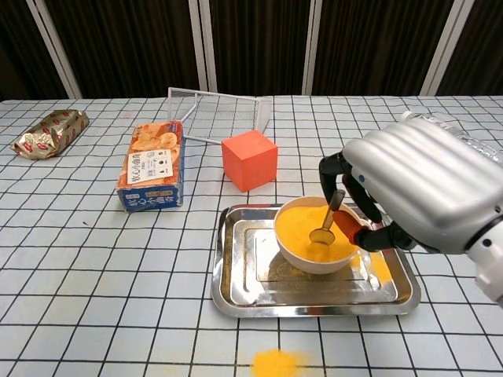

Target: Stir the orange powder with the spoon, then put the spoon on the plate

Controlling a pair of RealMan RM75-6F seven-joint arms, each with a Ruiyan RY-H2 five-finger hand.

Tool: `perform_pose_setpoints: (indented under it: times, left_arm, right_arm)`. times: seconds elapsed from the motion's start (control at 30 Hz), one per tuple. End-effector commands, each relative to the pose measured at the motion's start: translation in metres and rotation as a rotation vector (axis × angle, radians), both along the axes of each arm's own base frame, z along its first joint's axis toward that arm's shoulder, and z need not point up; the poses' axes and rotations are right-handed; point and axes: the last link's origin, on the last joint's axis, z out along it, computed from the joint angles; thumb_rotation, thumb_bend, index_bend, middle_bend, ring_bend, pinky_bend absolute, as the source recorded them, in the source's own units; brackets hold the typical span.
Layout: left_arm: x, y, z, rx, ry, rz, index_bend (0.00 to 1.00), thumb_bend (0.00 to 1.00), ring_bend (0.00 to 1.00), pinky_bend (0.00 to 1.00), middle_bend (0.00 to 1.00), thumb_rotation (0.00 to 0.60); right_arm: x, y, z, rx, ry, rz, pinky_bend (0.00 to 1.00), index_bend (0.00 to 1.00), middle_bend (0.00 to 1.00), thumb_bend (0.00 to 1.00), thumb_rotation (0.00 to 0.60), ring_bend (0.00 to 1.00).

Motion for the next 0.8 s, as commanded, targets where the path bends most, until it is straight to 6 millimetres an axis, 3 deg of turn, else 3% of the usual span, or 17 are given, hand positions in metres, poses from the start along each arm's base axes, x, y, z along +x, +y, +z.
perform_pose_setpoints:
  times: [0.03, 0.43, 0.8]
  left_arm:
    - [0.000, 0.000, 0.000, -0.001, -0.001, 0.002, 0.00, 0.00, 0.00, 0.00, 0.00, 0.600]
    - [0.000, 0.001, 0.000, -0.003, -0.002, 0.008, 0.00, 0.00, 0.00, 0.00, 0.00, 0.600]
    - [0.000, 0.000, 0.000, -0.007, -0.002, 0.008, 0.00, 0.00, 0.00, 0.00, 0.00, 0.600]
  right_arm:
    - [-0.002, 0.000, -0.002, 0.006, 0.001, -0.006, 0.52, 0.91, 0.77, 0.70, 0.600, 0.59]
    - [-0.013, -0.016, -0.011, -0.005, -0.003, -0.037, 0.52, 0.92, 0.77, 0.71, 0.600, 0.59]
    - [-0.014, -0.034, -0.008, -0.056, -0.039, -0.050, 0.52, 0.92, 0.77, 0.71, 0.600, 0.59]
